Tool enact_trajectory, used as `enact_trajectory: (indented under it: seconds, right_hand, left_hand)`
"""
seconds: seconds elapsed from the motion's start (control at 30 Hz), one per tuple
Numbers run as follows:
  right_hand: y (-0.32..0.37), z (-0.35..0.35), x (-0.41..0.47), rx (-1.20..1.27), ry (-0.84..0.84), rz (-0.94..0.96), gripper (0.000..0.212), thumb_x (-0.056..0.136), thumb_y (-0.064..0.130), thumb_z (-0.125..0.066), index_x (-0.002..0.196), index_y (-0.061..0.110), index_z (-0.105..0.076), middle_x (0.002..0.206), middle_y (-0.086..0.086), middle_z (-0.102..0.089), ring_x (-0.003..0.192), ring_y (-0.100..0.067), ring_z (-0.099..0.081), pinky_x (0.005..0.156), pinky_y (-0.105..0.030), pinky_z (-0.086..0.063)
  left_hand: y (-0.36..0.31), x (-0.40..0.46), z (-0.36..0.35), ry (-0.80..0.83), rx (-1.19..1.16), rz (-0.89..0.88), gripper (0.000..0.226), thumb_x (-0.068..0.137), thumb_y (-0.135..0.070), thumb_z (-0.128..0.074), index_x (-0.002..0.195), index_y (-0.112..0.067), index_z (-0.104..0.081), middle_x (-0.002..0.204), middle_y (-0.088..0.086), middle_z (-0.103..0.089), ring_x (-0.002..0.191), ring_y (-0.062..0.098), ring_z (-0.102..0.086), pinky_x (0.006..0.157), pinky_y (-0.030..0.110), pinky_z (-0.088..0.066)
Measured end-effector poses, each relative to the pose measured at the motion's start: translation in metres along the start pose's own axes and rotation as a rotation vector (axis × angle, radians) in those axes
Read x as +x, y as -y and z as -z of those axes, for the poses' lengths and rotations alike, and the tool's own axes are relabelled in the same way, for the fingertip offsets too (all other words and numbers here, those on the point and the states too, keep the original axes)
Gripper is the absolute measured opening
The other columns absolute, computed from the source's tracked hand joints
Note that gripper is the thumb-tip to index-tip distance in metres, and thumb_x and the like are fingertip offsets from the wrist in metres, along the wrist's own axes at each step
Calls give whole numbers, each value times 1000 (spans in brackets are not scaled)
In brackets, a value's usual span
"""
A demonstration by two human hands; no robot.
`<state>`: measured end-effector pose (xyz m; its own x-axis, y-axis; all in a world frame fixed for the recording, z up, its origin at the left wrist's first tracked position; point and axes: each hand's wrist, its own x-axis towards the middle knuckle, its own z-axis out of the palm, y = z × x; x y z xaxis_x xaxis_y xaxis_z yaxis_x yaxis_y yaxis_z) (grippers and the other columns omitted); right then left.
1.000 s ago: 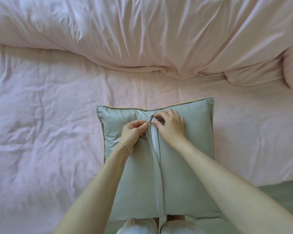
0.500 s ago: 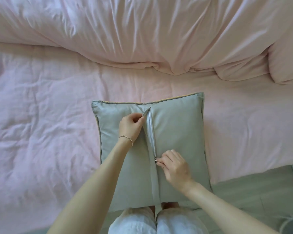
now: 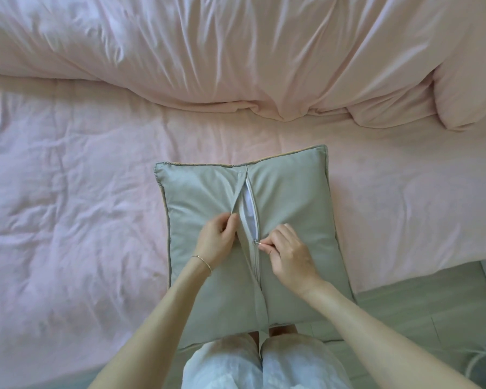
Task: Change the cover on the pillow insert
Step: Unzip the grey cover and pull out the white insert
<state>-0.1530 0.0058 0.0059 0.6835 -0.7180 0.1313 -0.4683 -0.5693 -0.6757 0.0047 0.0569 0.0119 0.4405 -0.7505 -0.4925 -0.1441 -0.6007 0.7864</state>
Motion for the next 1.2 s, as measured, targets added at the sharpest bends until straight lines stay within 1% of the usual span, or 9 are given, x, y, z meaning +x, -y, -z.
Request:
enact_trajectory:
  seconds: [0.1, 0.2, 0.37, 0.53, 0.67, 0.77, 0.93, 1.07, 1.2]
  right_hand:
    - [7, 10, 12, -43, -35, 101, 20, 84, 8, -50, 64, 4, -52, 64, -7, -48, 67, -16, -36, 61, -22, -32]
    - [5, 19, -4, -112, -2, 184, 23, 84, 7, -49, 62, 5, -50, 63, -8, -47, 65, -17, -35, 58, -25, -31]
    - [-18, 32, -18, -167, 0, 78, 20, 83, 9, -48, 63, 5, -51, 64, -7, -48, 67, -17, -36, 58, -27, -34]
    - [-30, 17, -13, -264, 88, 81, 23, 81, 17, -44, 62, 7, -49, 64, -6, -48, 67, -15, -34, 57, -29, -34]
    - [-29, 17, -16, -236, 72, 17, 22, 81, 18, -42, 63, 7, -49, 64, -6, -48, 68, -15, -34, 58, -29, -33]
    - [-23, 18, -13, -239, 66, 36, 22, 81, 17, -43, 63, 6, -50, 64, -6, -48, 68, -16, -34, 58, -27, -33]
    - [-32, 22, -22, -326, 77, 73, 24, 83, 14, -44, 61, 6, -50, 63, -6, -48, 67, -16, -33, 58, -28, -34]
    - [-34, 20, -27, -343, 124, 212, 22, 83, 6, -45, 60, 9, -47, 61, -6, -45, 64, -17, -30, 57, -26, -29]
    - [-35, 23, -25, -349, 213, 266, 23, 84, 15, -48, 62, 9, -55, 64, -3, -49, 63, -17, -38, 53, -26, -33]
  left_hand:
    - [-14, 18, 7, -91, -162, 3, 37, 96, -26, -43, 61, -16, -34, 58, 1, -31, 58, 16, -32, 57, 32, -27]
    - [-28, 39, 26, -168, -278, 24, 33, 97, -24, -42, 65, -16, -38, 63, 4, -31, 62, 17, -32, 60, 30, -28]
    - [-32, 62, 54, -262, -372, 115, 36, 97, -19, -40, 62, -19, -35, 59, 0, -29, 54, 11, -29, 50, 21, -26]
    - [-22, 46, 28, -227, 8, 282, 41, 89, -34, -52, 55, -18, -37, 56, 2, -40, 66, 20, -40, 55, 30, -30]
    - [-36, 20, -14, -79, 354, 328, 50, 79, -65, -48, 65, -17, -48, 79, 6, -61, 82, 28, -57, 67, 30, -37]
    - [-37, 12, -30, -176, 415, 293, 37, 85, -51, -46, 75, -15, -48, 88, 6, -64, 89, 28, -57, 68, 30, -35]
    - [-14, 6, -22, -153, 124, 163, 35, 93, -28, -43, 62, -14, -33, 59, -1, -40, 65, 23, -40, 56, 31, -28]
    - [-1, -12, -6, -102, -308, 111, 27, 94, -20, -49, 70, -11, -44, 64, -1, -43, 66, 13, -43, 64, 24, -35]
    - [-2, -22, 1, -53, -381, 137, 22, 94, -19, -50, 74, -9, -46, 66, -3, -44, 61, 3, -47, 64, 15, -40]
